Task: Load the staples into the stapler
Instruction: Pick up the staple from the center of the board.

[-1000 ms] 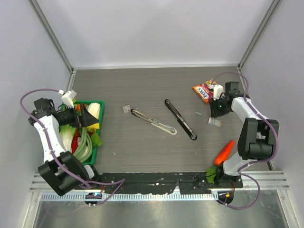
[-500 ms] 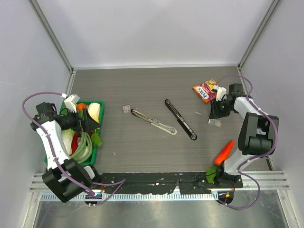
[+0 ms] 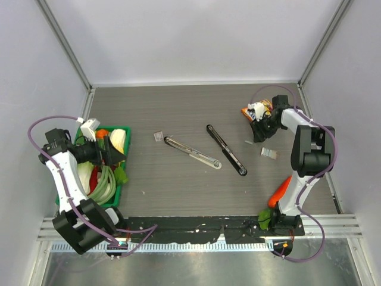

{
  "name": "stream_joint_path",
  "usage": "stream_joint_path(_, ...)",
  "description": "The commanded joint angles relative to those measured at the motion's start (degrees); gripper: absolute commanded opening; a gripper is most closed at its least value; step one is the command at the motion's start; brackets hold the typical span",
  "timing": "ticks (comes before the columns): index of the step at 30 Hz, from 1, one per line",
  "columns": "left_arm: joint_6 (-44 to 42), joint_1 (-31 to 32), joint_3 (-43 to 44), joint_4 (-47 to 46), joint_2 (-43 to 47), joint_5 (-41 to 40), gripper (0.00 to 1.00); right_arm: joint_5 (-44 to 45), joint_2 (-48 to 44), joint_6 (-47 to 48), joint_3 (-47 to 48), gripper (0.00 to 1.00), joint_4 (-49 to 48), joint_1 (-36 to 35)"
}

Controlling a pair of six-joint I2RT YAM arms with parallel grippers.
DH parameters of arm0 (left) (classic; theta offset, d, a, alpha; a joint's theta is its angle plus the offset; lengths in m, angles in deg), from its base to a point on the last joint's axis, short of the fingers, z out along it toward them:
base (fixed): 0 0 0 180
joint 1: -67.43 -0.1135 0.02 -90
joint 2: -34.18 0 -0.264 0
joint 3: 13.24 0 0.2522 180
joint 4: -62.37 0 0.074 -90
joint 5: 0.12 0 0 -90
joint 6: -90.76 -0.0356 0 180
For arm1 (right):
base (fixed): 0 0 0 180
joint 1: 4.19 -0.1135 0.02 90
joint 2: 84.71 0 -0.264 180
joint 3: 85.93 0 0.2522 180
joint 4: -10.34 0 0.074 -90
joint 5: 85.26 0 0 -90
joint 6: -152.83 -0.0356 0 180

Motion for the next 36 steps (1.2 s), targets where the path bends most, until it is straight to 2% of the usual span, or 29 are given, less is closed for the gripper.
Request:
stream_joint_path(1, 1.01, -0.36, -0.36, -1.81, 1.24, 1.21, 1.00, -0.42, 1.74, 6.07, 6.41, 0.52, 4.48, -0.80)
stream_joint_path(21, 2.24, -0.36, -0.71, -2.96, 1.51, 0.77, 1.00, -0.06, 2.89, 10.64, 5.36, 0.53, 6.76, -5.81)
stream_joint_path(29, 2.33, -0.36, -0.62, -2.87, 1.16, 0.94, 1.00, -1.82, 2.53, 11.17, 4.84, 0.53, 7.21, -5.99)
stream_joint_path(36, 2.33, -0.36, -0.71, -2.87, 1.33, 0.86, 1.00, 0.37, 3.68, 10.82, 4.49, 0.53, 6.94, -6.34)
